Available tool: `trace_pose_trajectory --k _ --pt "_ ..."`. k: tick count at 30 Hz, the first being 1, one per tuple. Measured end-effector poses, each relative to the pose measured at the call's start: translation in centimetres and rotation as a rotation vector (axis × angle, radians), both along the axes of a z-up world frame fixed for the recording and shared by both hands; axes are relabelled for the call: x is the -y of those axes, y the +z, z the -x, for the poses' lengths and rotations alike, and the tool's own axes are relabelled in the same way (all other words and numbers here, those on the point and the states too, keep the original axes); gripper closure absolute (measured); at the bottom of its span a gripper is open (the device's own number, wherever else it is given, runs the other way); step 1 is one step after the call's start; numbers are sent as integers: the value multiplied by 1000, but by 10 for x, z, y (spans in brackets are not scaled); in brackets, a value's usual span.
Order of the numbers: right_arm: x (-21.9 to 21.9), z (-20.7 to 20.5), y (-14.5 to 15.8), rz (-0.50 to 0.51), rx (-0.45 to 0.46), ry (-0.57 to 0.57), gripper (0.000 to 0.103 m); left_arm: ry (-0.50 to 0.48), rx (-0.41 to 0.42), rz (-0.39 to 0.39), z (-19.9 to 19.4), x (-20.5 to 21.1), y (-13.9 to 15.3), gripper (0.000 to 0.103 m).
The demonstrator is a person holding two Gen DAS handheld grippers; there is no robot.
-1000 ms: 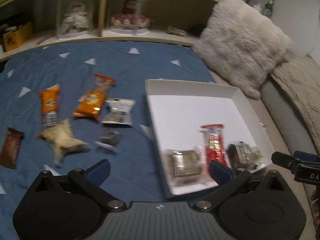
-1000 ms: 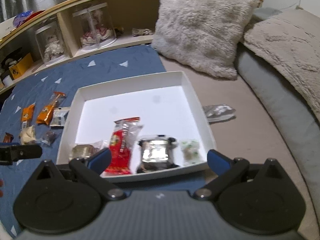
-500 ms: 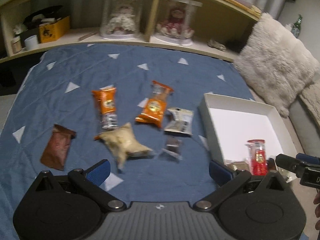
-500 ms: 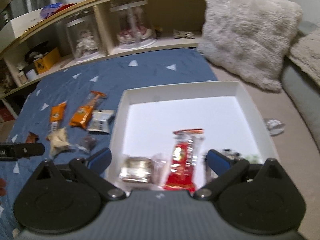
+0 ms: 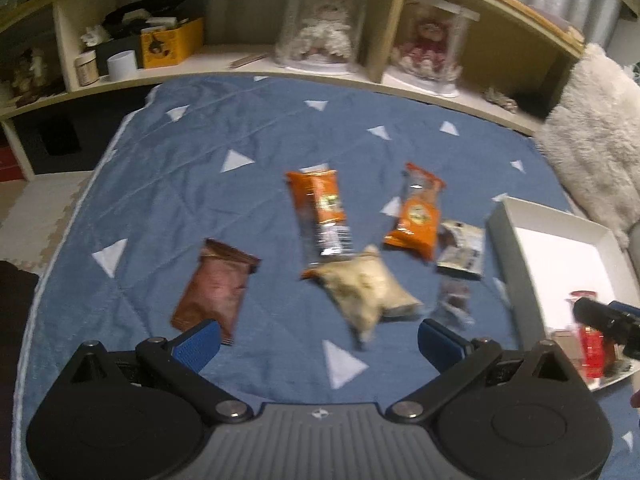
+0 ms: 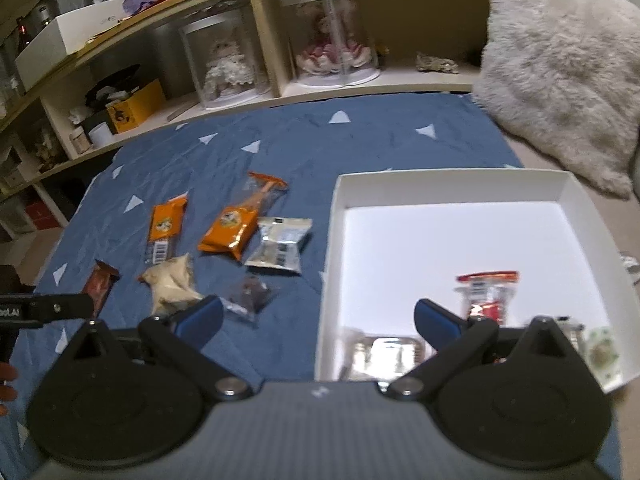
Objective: Organize snacks
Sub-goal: 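Move both open tools back over the snacks on the bed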
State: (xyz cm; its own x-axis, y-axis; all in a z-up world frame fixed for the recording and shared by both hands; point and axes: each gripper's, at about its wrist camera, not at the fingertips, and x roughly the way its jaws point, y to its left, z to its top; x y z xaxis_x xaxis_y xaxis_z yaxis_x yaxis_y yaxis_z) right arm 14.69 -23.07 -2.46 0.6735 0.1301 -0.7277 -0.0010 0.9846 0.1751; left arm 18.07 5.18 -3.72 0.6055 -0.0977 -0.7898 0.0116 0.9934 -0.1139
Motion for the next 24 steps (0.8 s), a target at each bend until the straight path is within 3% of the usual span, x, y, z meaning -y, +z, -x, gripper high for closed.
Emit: trace_pose_trajectory --k 5,9,15,20,24 --pt "-14 -12 -10 -33 34 11 0 18 -14 1 -12 -20 -9 0" --pt "-24 -18 -20 -48 65 29 0 10 17 -71 -20 -30 -12 0" --pt "-40 -30 -33 -15 108 86 0 22 -2 -103 -38 -46 -28 2" --pt "-39 -41 -46 -41 136 87 0 35 -39 -111 -52 -56 -44 10" --pt "-39 -47 -54 0 157 198 1 50 -69 -110 -61 -61 -55 17"
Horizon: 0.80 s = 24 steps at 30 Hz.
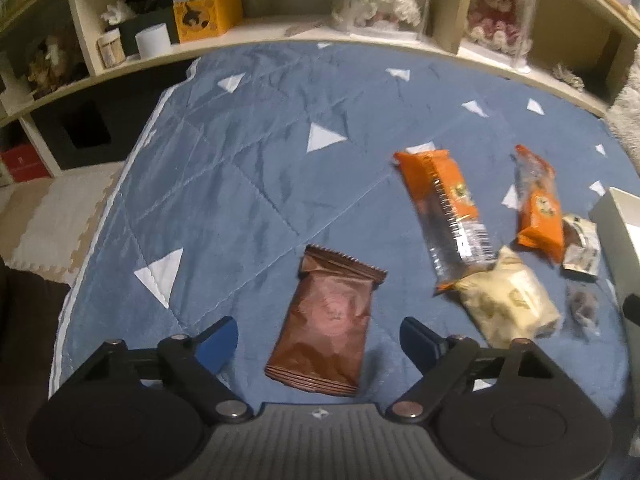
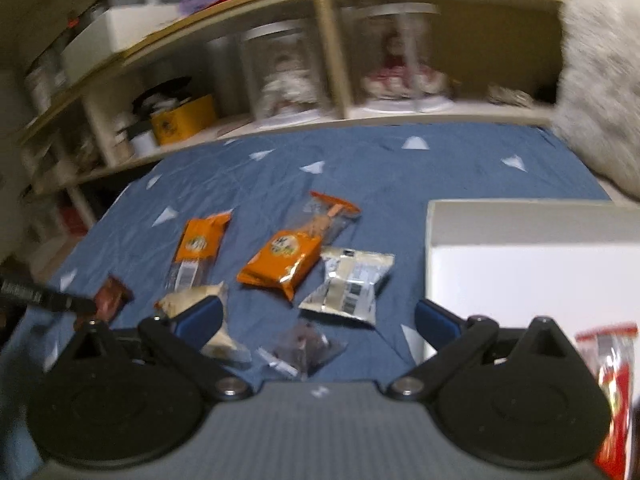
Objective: Organize snacks
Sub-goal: 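Move both open tools back over the snacks on the bed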
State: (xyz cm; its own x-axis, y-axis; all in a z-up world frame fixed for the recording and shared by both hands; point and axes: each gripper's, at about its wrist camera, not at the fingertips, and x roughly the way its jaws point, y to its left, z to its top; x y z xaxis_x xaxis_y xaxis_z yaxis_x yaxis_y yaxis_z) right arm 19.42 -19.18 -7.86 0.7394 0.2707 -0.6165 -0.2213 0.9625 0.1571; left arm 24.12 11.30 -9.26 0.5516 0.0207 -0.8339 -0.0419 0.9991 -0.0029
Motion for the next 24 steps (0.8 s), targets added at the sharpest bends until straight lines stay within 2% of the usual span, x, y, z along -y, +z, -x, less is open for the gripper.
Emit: trace_pose_trajectory --k 2,5,8,10,12,19,24 --pt "0 -3 -4 9 2 35 1 6 -11 6 -3 -3 -5 20" --pt "-6 -9 -7 57 -5 100 13 12 -12 20 -5 -7 -9 20" --pt "-9 -14 -12 58 -32 164 24 42 9 31 -7 -10 -10 20" --pt "-11 -16 -15 46 -42 188 40 44 14 50 -8 -11 -11 20" --pt "-13 -19 -17 46 -51 208 48 42 9 51 -10 -10 -14 20" --pt "-21 -13 -21 79 -96 262 47 23 -16 27 -10 0 -18 20" --pt "-22 -3 -16 65 -151 302 46 1 -72 37 -7 6 -17 20"
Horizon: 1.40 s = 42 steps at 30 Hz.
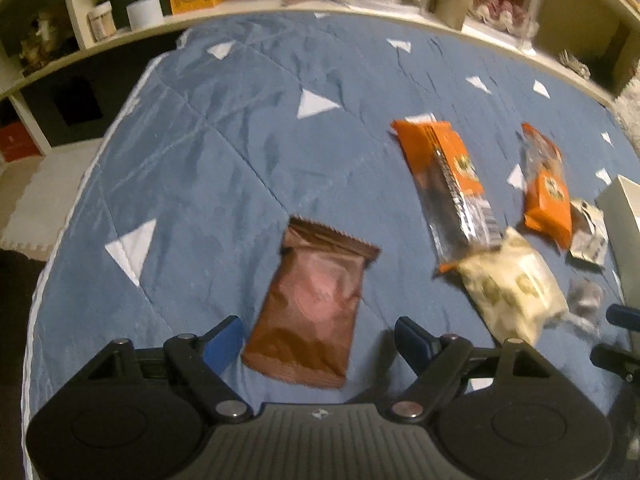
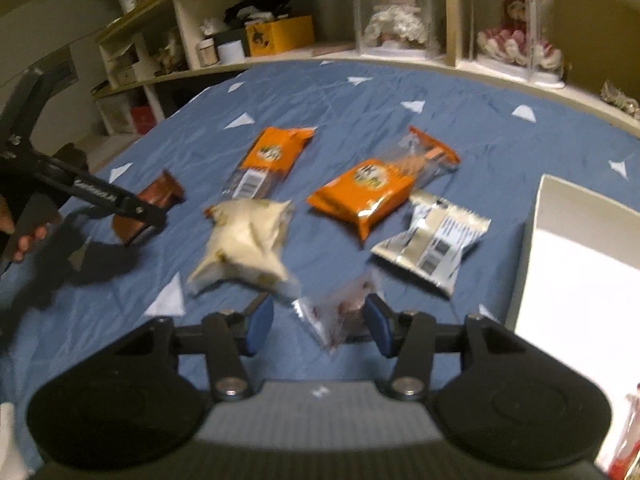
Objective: Organize snacks
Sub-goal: 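Move both open tools back over the snacks on the bed, then close the left tool on the brown chocolate packet while the right tool grasps the small clear packet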
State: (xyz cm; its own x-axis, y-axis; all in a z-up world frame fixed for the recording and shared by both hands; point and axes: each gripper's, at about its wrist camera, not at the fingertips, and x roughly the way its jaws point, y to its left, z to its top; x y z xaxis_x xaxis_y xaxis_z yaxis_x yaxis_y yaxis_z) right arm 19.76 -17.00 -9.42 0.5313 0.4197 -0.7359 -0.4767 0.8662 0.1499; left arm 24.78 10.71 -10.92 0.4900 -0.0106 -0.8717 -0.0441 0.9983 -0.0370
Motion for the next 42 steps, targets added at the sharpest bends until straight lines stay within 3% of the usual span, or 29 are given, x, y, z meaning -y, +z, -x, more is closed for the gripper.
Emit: trace_pose_trajectory --k 5,10,16,21,24,28,30,37,42 --pt "-4 5 5 68 40 6 40 -4 -45 45 7 -1 5 25" --pt "-6 -8 9 146 75 51 34 -2 -31 77 10 -1 11 29" --pt "-8 -28 -2 140 8 132 28 70 -5 45 0 -3 9 33" --pt "-10 -36 -17 189 17 141 26 106 -12 9 -7 -6 1 35" --pt "-9 -36 -23 177 15 148 27 99 -6 -5 -8 -3 1 36" --pt "-11 -36 -23 174 30 150 32 62 -8 -39 -7 5 -1 46" --pt "-12 -34 -24 173 30 145 37 61 -7 -28 -7 6 1 53" --pt "-13 -28 -20 168 30 97 48 71 5 -23 -6 6 1 62" --pt "-8 -22 -15 145 31 59 52 93 44 39 1 5 15 62"
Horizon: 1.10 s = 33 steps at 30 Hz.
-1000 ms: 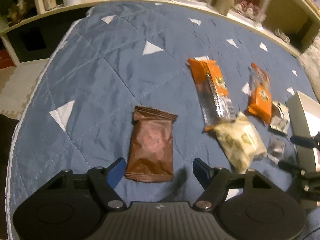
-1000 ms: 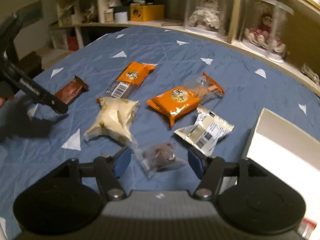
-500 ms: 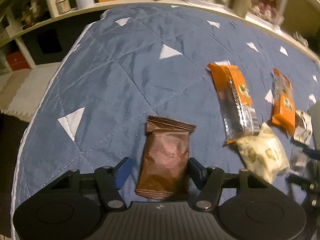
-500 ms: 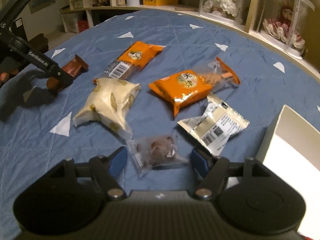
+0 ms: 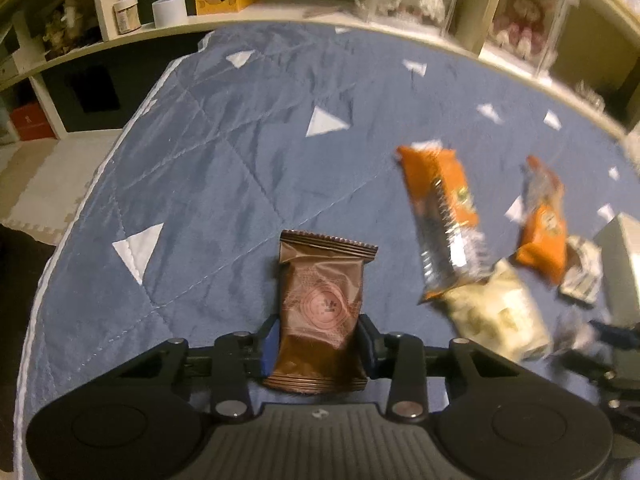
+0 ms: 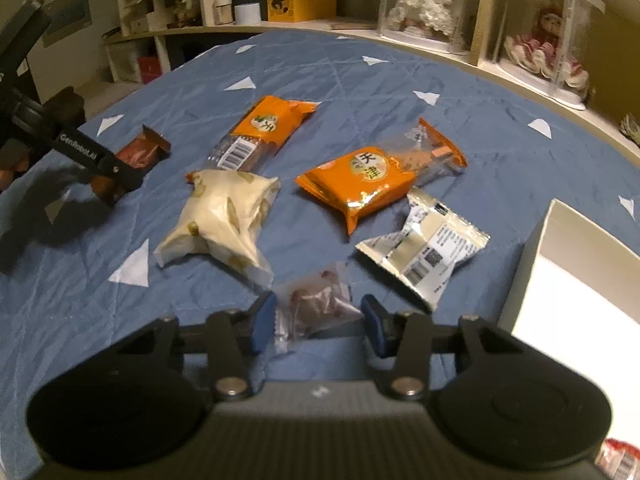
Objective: Organize snacks
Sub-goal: 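Close the left tool on the brown chocolate packet while the right tool grasps the small clear packet, then carry the brown packet and clear packet over the white box with both tools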
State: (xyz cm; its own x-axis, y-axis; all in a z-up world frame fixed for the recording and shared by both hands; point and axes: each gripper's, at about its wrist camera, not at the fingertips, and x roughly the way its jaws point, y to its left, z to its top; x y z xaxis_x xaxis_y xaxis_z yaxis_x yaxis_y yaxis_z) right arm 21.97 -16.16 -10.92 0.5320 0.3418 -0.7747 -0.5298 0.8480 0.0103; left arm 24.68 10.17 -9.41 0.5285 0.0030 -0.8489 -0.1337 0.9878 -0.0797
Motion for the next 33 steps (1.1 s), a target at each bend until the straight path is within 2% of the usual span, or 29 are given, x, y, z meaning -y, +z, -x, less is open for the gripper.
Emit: trace_pose_trajectory --k 16,20,33 --pt "27 15 36 -158 65 -192 54 -52 108 33 28 42 35 62" --pt "34 21 45 -197 83 -264 54 -65 143 5 37 54 43 62" --pt "50 47 80 -225 133 -344 54 -102 257 12 66 89 76 62"
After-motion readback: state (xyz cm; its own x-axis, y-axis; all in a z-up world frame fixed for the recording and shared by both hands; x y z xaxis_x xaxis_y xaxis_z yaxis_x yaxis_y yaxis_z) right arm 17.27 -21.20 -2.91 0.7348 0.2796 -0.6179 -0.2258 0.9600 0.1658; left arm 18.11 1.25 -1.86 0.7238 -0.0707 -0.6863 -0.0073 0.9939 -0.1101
